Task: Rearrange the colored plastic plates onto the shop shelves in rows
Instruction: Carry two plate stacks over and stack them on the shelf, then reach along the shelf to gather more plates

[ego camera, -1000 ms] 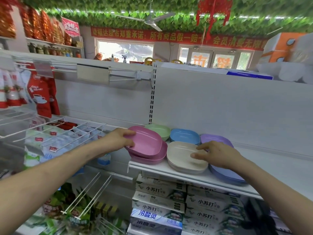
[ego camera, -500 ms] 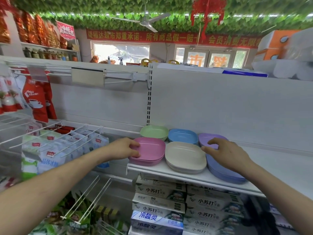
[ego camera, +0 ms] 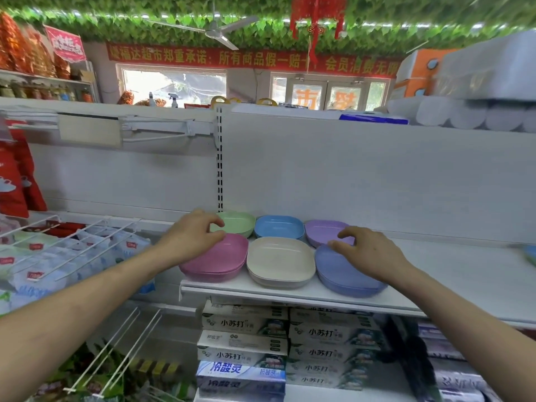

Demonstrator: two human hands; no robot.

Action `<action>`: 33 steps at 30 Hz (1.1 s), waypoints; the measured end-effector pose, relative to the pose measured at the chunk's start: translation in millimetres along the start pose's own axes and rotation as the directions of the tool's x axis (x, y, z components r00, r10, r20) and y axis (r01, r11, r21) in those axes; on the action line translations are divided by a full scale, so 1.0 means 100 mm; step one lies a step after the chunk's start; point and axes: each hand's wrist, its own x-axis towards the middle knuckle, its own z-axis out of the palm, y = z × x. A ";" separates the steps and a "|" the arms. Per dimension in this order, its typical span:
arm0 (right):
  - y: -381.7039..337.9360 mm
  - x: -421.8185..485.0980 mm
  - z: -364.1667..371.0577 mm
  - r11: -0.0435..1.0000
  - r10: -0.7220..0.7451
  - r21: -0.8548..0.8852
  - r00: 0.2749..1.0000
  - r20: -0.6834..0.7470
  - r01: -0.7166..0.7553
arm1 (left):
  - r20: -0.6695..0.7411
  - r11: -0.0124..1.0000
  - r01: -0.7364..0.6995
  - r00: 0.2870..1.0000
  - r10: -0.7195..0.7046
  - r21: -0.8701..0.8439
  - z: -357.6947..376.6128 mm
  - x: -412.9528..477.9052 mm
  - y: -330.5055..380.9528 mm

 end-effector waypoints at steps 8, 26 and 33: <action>0.64 0.00 -0.45 0.998 -0.001 0.062 1.000 -0.028 0.002 | -0.035 0.981 -0.165 0.986 0.163 -0.098 0.31 0.20 0.98; 3.89 -0.77 -1.83 0.959 0.280 0.104 0.943 -0.178 -0.265 | 0.114 0.891 -0.358 0.909 0.401 -0.280 1.78 0.76 4.19; 4.87 -1.18 -2.07 0.903 0.426 0.189 0.867 -0.258 -0.387 | 0.231 0.859 -0.351 0.861 0.453 -0.373 2.41 0.84 5.06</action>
